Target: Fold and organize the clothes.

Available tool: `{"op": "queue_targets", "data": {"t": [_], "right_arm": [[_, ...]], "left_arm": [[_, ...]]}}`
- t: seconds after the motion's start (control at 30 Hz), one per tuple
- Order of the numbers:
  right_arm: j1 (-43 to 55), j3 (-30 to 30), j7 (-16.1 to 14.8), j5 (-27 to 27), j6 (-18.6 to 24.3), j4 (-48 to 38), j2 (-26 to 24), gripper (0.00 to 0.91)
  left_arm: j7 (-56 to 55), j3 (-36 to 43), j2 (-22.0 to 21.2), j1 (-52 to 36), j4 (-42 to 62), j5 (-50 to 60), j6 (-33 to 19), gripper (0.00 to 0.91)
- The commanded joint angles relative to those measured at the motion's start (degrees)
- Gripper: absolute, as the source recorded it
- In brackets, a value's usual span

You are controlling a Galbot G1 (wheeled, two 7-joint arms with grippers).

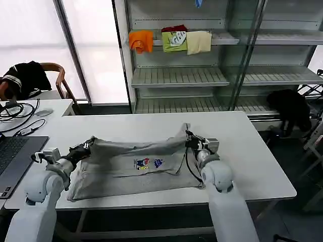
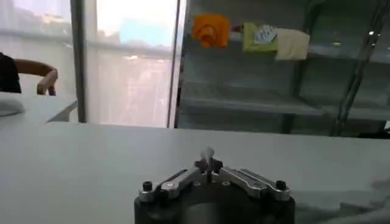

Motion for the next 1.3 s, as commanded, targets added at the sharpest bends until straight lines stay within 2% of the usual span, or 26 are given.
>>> {"op": "queue_targets", "data": {"t": [0.03,0.37,0.53,0.67,0.7,0.73,0.77,0.93,0.97,1.3], "right_arm": [[-12.1,0.7,-1.0,-1.2,-0.6,12.5,-2.5,0.0],[-14.5,0.2,-1.4,-5.1,-0.4,10.2,-1.4,0.0],[-14.7,0.3,-1.3,-5.4,-0.4,9.2,-1.2,0.0],[-14.5,0.3,-0.8,-6.3,-0.4,8.7,-1.2,0.0],[-14.3,0.2,-0.6,-7.7,-0.4,8.4,-1.1,0.897],[-14.2,0.1,-0.3,-8.8,-0.4,8.2,-1.0,0.907],[-14.1,0.1,0.3,-9.6,-0.4,8.0,-0.8,0.907],[-12.8,1.6,4.6,-18.1,-0.4,8.0,-1.0,0.907],[-12.7,2.0,4.7,-18.3,-0.4,8.2,-1.2,0.907],[-9.0,6.0,3.4,-12.2,-0.5,13.4,-2.6,0.907]], "left_arm": [[3.5,-4.7,0.7,9.3,-6.1,-1.7,-0.2,0.0],[5.0,-6.7,1.2,12.2,-7.5,-0.6,-0.7,0.0],[5.4,-6.7,1.1,14.4,-8.5,5.2,-0.2,0.01],[4.9,-5.2,-0.5,16.0,-8.0,9.7,-0.4,0.02],[4.5,-4.9,-1.0,16.0,-7.7,10.6,-0.4,0.04],[4.1,-4.8,-1.2,16.0,-7.5,11.0,-0.4,0.746],[3.4,-4.6,-1.6,16.0,-7.4,11.7,-0.5,0.907],[1.4,-4.6,-1.9,17.1,-9.2,16.7,-0.6,0.907],[1.1,-4.7,-2.1,17.5,-9.5,18.1,-0.7,0.907],[-4.7,-4.2,-5.3,20.1,-10.8,19.9,-0.6,0.907]]}}
